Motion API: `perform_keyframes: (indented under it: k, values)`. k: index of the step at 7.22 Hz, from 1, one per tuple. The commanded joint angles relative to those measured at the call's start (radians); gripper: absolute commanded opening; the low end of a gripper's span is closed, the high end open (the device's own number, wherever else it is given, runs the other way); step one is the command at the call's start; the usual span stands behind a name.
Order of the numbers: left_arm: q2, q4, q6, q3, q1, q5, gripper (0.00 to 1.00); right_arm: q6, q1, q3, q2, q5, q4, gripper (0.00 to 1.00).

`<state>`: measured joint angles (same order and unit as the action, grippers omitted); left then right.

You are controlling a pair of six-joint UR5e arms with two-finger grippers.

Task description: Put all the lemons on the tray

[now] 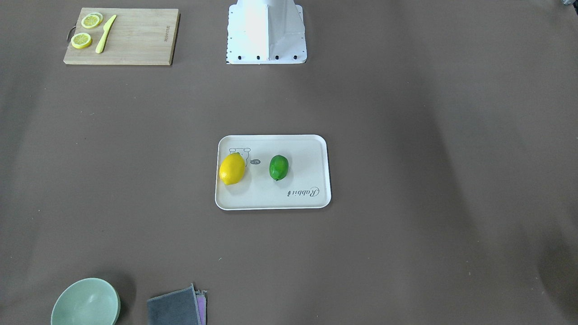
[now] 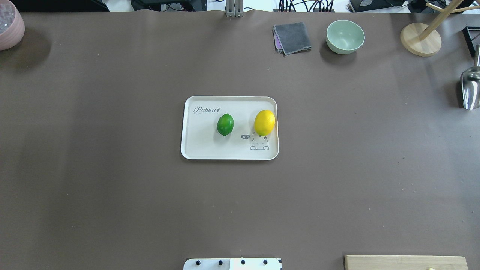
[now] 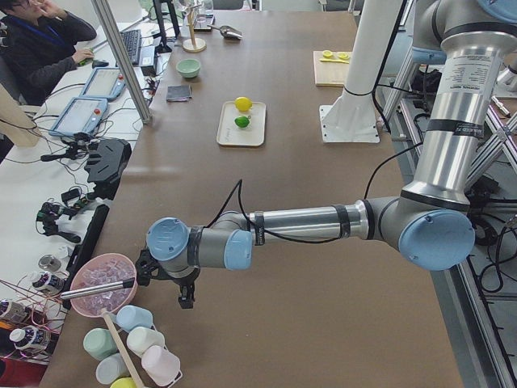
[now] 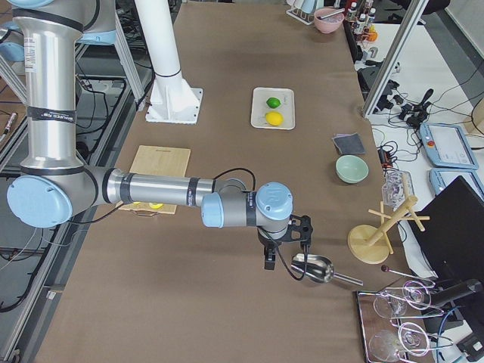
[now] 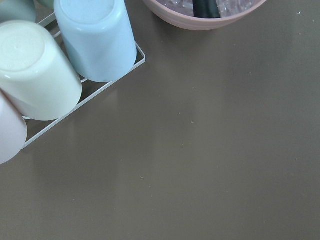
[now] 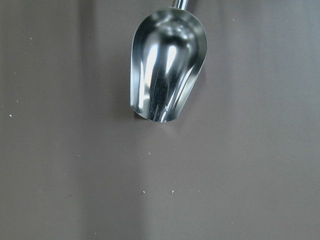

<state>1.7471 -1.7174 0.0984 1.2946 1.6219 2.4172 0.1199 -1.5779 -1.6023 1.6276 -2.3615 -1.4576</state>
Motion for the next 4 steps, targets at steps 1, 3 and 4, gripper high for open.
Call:
perform_keyframes:
  k: [1, 3, 4]
  values:
    - [-0.003, -0.002, 0.006, 0.017, 0.001, -0.001, 0.98, 0.006, 0.004, -0.001, 0.003, 0.002, 0.002, 1.00]
    - [-0.004, -0.001, 0.007, 0.040, 0.004, -0.003, 0.98, 0.006, 0.009, 0.005, 0.005, 0.005, 0.002, 1.00]
    - [-0.014, -0.001, 0.009, 0.060, 0.001, -0.003, 0.98, 0.009, 0.013, 0.005, 0.003, 0.005, 0.005, 1.00]
